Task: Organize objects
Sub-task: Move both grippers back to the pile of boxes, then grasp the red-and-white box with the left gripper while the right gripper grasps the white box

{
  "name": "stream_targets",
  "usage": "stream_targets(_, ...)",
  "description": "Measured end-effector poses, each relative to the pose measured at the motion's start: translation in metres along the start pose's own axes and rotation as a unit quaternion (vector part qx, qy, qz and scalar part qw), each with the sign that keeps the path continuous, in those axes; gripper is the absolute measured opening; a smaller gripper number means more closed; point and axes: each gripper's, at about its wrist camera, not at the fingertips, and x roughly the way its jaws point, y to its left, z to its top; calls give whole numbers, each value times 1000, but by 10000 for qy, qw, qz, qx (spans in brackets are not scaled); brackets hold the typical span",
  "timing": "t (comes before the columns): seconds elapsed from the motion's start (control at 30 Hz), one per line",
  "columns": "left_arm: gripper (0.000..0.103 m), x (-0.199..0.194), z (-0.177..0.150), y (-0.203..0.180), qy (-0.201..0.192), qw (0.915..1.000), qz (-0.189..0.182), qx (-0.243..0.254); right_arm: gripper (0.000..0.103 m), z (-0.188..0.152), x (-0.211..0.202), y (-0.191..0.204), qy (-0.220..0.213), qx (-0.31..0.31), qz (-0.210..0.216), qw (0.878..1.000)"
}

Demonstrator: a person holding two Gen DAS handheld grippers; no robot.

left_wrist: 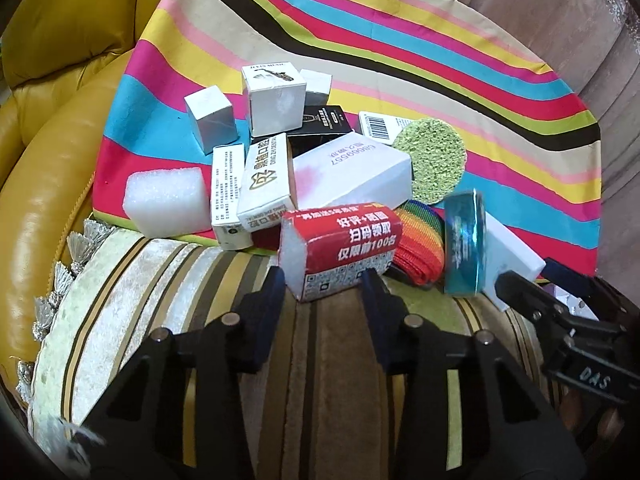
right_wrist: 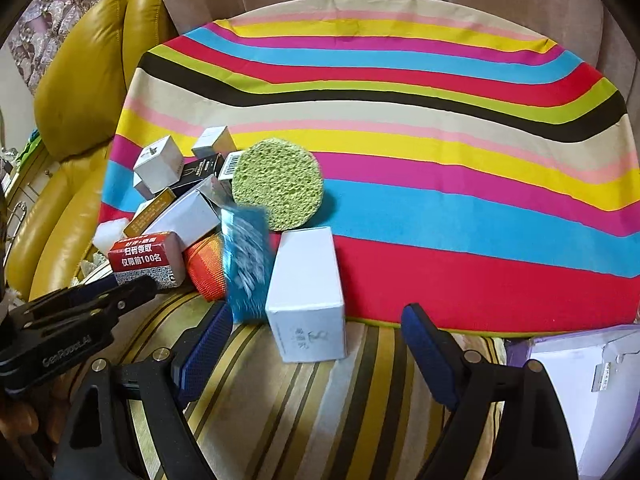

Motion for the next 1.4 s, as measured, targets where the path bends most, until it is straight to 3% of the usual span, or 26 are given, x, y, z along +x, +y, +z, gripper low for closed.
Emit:
stream_targets(0.23,43,-3,-2,1,-35,9998,-157,-68,83,7,10,-1,83,-33,51,9999)
stream_targets(0.3,57,-3,0,3,-48,9997,-233,-101,75,7,12,-2,101,-50,41,9999)
stream_targets(0.47,68,-8,3,4,-108,9997,-166,-147,59,8,16,-6,182,37,61,9998)
stream_targets(0.73,74,-1,14,-7,180,9970,605,-437,38,6,16,-3,138,-22,7,9999)
stream_targets(1.27,77,16,14,-33,299,9913,1175,-508,37,-1,3,-9,-218,153,0,9996)
stream_targets(1.4,69,15,12,-27,212,9910,1130,-690,37,-4,-1,-12,-266,231,35,9994)
